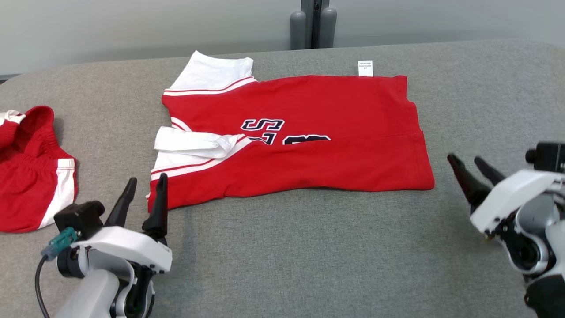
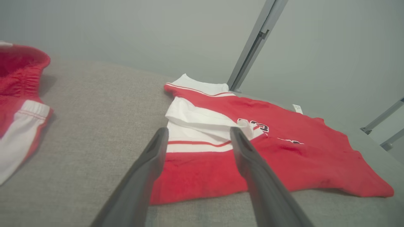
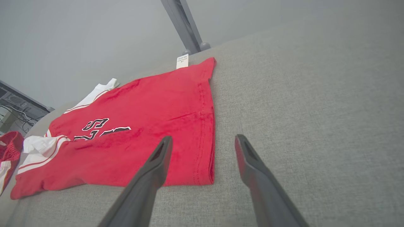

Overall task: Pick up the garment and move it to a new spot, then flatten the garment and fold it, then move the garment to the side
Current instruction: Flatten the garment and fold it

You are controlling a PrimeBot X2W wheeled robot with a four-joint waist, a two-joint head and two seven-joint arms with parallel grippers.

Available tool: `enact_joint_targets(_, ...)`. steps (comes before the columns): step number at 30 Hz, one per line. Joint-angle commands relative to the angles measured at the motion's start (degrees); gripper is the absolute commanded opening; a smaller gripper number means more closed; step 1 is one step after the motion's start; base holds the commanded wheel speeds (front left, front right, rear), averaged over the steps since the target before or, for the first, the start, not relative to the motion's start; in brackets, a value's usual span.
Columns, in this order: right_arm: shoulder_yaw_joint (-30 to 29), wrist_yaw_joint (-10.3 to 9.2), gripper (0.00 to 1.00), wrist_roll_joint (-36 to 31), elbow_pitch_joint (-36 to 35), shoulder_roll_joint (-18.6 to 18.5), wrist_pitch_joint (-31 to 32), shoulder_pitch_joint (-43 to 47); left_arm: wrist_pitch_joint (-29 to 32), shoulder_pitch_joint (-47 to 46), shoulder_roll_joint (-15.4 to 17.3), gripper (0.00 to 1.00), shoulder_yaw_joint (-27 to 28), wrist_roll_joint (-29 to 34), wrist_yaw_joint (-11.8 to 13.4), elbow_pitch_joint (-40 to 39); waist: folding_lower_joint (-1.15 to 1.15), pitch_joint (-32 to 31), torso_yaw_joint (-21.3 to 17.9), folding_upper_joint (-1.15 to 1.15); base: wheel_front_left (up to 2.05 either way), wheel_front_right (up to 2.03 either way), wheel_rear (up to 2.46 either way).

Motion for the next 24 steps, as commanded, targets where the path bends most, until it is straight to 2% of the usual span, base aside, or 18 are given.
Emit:
enact_joint_targets(1,-0.18,0.02,1.0,-0.11,-0.02,0.19,-1.01,1.6,0.3,1.13,0.1,1.0,0.25,-0.33,0.67,-0.68,0.0,-0.06,0.17,0.0,0.0,0.0,0.0)
enact_joint_targets(7,-0.48,0.02,1.0,1.06,2.14,1.4,-2.8,4.14,2.48,1.81,0.03,1.0,-0.44,-1.08,1.69,-1.21,0.0,0.78,0.79,0.0,0.0,0.0,0.0)
enact_joint_targets(12,0.01,0.02,1.0,1.82,4.07,1.79,-3.38,1.84,5.12,-0.44,-0.55,1.0,-0.91,-2.05,1.3,0.55,0.0,2.17,0.8,0.0,0.0,0.0,0.0)
enact_joint_targets(19,2.13,0.02,1.0,2.35,7.61,2.44,-2.48,-1.47,7.49,-2.55,-0.93,1.0,-1.1,-2.81,2.41,5.59,0.0,3.66,0.22,0.0,0.0,0.0,0.0)
enact_joint_targets(24,3.83,0.02,1.0,3.13,9.56,2.88,-2.25,-2.82,8.55,-3.4,-1.47,1.0,-1.59,-3.16,2.26,7.24,0.0,4.2,0.29,0.0,0.0,0.0,0.0)
